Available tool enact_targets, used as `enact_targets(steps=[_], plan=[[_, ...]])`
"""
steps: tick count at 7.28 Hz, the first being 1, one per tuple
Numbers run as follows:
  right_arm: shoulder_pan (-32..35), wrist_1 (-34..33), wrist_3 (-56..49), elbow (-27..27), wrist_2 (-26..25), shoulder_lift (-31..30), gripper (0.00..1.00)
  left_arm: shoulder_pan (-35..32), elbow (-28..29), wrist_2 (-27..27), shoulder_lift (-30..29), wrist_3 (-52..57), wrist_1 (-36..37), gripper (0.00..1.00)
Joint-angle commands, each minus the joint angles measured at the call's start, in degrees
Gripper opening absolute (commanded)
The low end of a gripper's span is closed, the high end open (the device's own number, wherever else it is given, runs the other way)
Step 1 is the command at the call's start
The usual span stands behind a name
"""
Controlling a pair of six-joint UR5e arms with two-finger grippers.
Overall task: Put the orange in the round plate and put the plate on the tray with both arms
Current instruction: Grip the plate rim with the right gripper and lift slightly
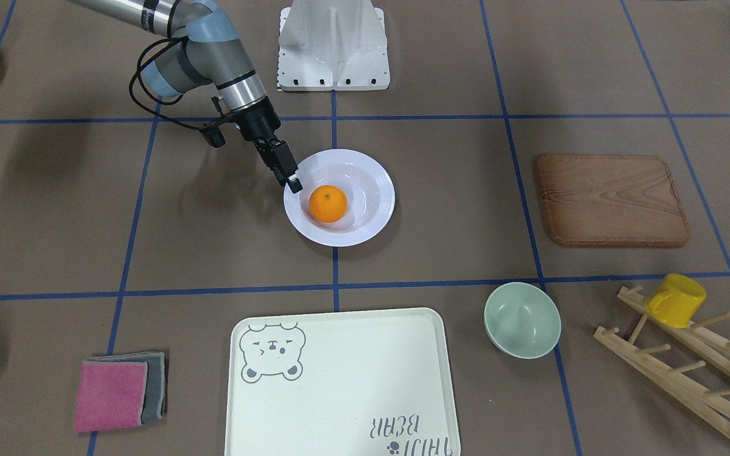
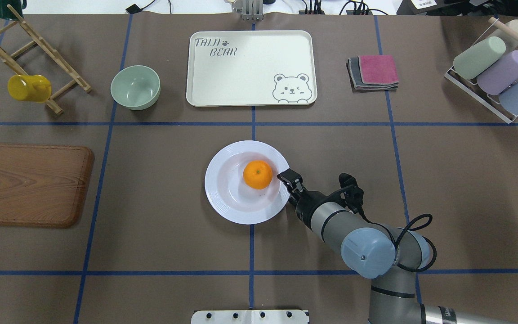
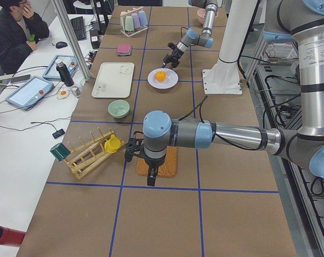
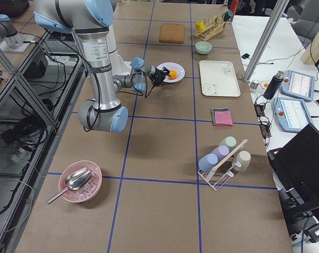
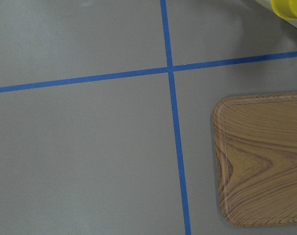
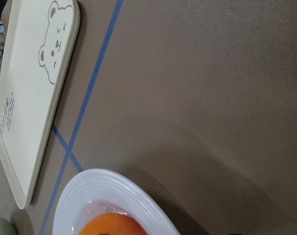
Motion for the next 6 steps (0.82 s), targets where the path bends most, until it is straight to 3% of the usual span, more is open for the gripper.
enact_targets(steps=[1,2,3,4,6], plan=[[-1.17,0.27,0.12,-1.08,-2.39,0.51,0.54,0.0,-0.04,0.0,-0.09,-0.01,-0.01,0.98],[-1.87,0.53,0.04,-1.26,-2.66,0.68,0.54,0.0,-0.04,0.0,-0.09,-0.09,-0.01,0.98],[-2.05,0.71,0.64,-1.17,-3.01,1.21,0.37,-0.09,-0.04,0.0,-0.09,-0.01,-0.01,0.98],[-1.97,1.67,1.26,-1.08,-3.28,1.3,0.0,0.0,-0.04,0.0,-0.09,-0.09,-0.01,0.98],[-2.32,4.21,1.26,-1.17,-4.94,0.69,0.0,-0.09,-0.12,0.0,0.0,-0.09,-0.01,0.98]])
